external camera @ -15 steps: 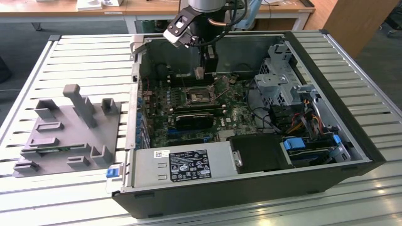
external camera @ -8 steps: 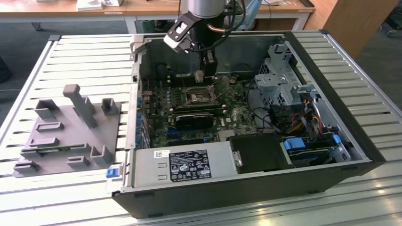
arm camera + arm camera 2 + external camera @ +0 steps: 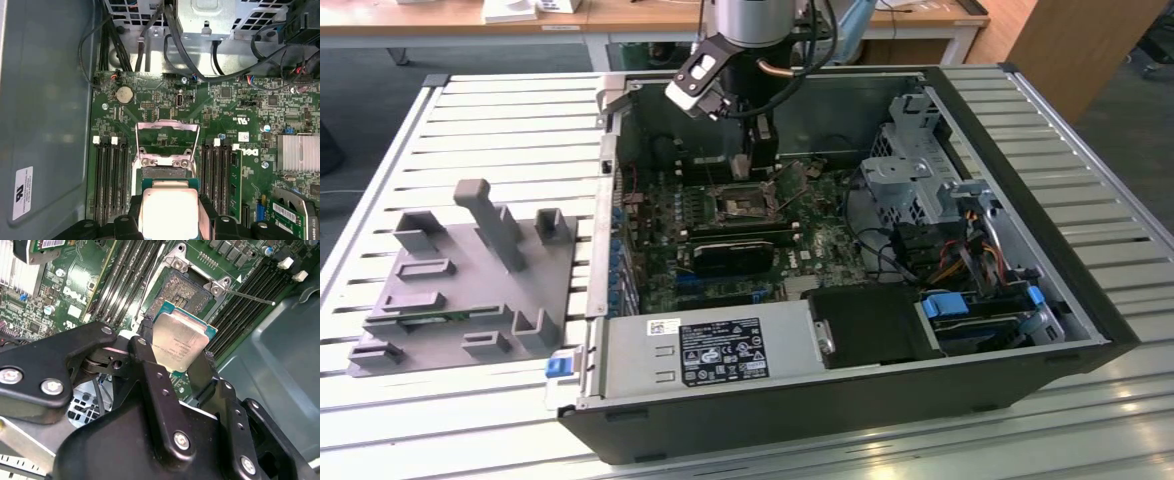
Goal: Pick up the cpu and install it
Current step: 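Place the cpu into insertion slot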
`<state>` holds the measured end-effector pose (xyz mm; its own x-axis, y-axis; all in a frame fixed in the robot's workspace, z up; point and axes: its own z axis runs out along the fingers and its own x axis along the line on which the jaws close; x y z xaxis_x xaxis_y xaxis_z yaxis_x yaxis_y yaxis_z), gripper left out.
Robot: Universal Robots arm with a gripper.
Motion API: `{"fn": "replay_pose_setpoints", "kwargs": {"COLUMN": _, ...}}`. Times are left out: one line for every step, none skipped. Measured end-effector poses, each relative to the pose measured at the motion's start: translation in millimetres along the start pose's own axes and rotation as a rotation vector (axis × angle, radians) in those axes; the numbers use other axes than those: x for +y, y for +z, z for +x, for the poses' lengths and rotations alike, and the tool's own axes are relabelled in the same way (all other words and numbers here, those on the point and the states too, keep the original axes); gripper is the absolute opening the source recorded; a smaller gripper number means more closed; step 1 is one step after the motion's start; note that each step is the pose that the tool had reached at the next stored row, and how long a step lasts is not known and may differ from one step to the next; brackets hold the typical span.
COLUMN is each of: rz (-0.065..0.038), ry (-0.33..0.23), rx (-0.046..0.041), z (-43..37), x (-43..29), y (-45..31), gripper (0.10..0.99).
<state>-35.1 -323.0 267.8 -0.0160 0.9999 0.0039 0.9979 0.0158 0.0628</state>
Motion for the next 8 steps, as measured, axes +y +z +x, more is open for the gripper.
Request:
{"fn": "replay_pose_setpoints", "kwargs": {"rz": 0.000, "ry": 0.000, "rx": 0.0000, "z": 0.0, "x": -0.4, "y": 1.0, "gripper": 0.525}}
{"fn": "replay_pose_setpoints", "kwargs": {"rz": 0.000, "ry": 0.000, "rx": 0.0000, "z": 0.0, "x": -0.8, "y": 2.2, "gripper": 0.525}}
{"fn": "replay_pose_setpoints", "kwargs": {"rz": 0.000, "ry": 0.000, "rx": 0.0000, "z": 0.0, "x": -1.1, "y": 3.3, "gripper": 0.525}}
{"fn": "replay_pose_setpoints", "kwargs": {"rz": 0.000, "ry": 0.000, "rx": 0.0000, "z": 0.1, "x": -1.3, "y": 4.4, "gripper": 0.525}}
{"fn": "replay_pose_setpoints", "kwargs": {"rz": 0.000, "ry": 0.000, "rx": -0.0001, "z": 0.1, "x": -1.4, "y": 5.6, "gripper": 0.525}}
{"fn": "replay_pose_setpoints", "kwargs": {"rz": 0.000, "ry": 0.000, "rx": -0.0001, "z": 0.1, "x": -1.7, "y": 6.8, "gripper": 0.525}}
{"fn": "replay_pose_setpoints", "kwargs": {"rz": 0.000, "ry": 0.000, "rx": 0.0000, "z": 0.1, "x": -1.9, "y": 8.0, "gripper": 0.525}}
{"fn": "replay_pose_setpoints", "kwargs": {"rz": 0.000, "ry": 0.000, "rx": 0.0000, "z": 0.1, "x": -2.1, "y": 9.1, "gripper": 0.525}}
